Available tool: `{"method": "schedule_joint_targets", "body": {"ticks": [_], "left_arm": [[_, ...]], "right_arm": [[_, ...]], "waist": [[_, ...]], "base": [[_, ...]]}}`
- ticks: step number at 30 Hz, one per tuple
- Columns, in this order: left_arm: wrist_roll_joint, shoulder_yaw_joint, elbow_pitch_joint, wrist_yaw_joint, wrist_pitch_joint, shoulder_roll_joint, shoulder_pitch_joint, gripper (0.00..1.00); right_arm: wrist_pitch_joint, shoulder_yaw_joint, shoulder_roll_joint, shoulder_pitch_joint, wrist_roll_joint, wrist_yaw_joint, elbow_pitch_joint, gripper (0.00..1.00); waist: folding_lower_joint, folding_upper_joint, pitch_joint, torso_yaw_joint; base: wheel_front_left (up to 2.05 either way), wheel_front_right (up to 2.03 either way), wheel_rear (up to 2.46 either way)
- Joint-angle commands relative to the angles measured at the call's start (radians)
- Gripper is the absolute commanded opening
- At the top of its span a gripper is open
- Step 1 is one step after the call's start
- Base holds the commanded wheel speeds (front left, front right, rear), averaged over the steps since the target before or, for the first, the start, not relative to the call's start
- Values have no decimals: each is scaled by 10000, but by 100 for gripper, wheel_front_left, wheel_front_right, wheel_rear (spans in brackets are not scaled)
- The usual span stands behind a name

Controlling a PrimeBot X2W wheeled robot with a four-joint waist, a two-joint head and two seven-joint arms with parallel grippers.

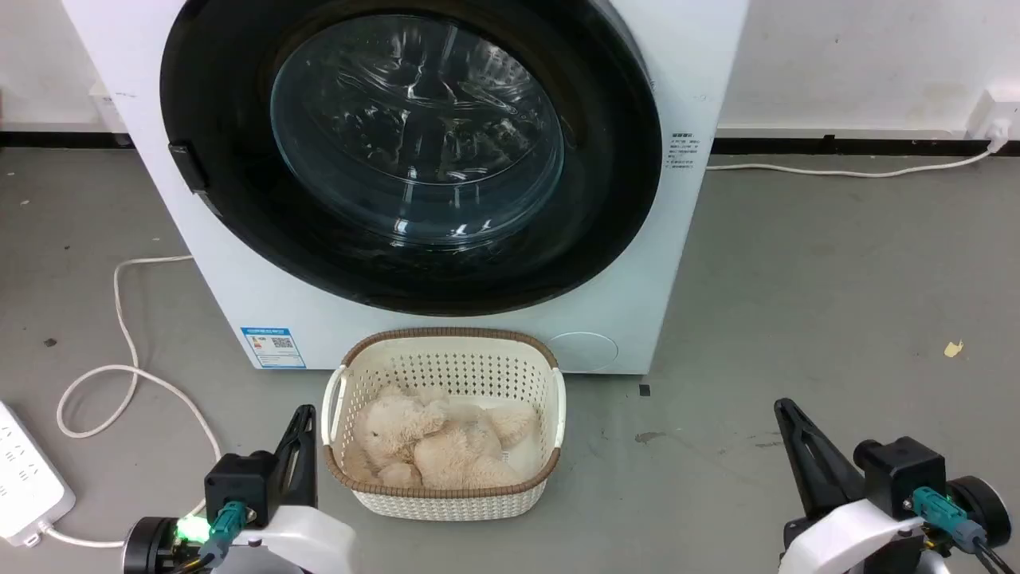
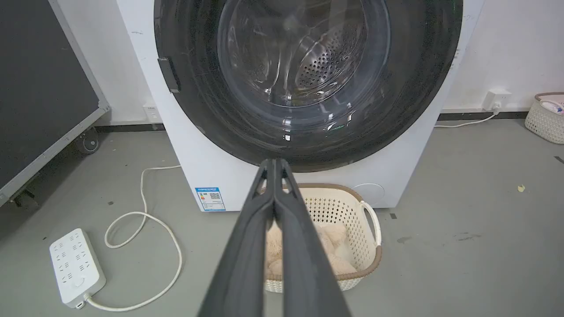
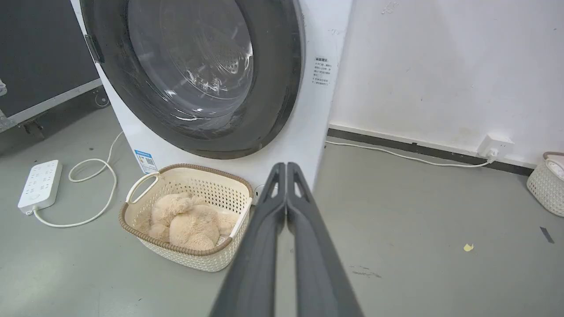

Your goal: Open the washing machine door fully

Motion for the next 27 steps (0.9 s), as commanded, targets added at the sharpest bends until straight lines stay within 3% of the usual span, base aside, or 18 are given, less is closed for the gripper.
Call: {"method": "schedule_joint_targets", "body": {"ticks": [1, 27], "left_arm": [[87, 1, -39, 28, 3, 6, -152, 0], [87, 1, -39, 28, 3, 6, -152, 0]], "right_arm": [[14, -9, 42, -115, -76, -11, 18, 0], [14, -9, 42, -115, -76, -11, 18, 0]], "waist": [[0, 0, 0, 0], [0, 0, 0, 0]], "base": [[0, 0, 0], [0, 0, 0]]}}
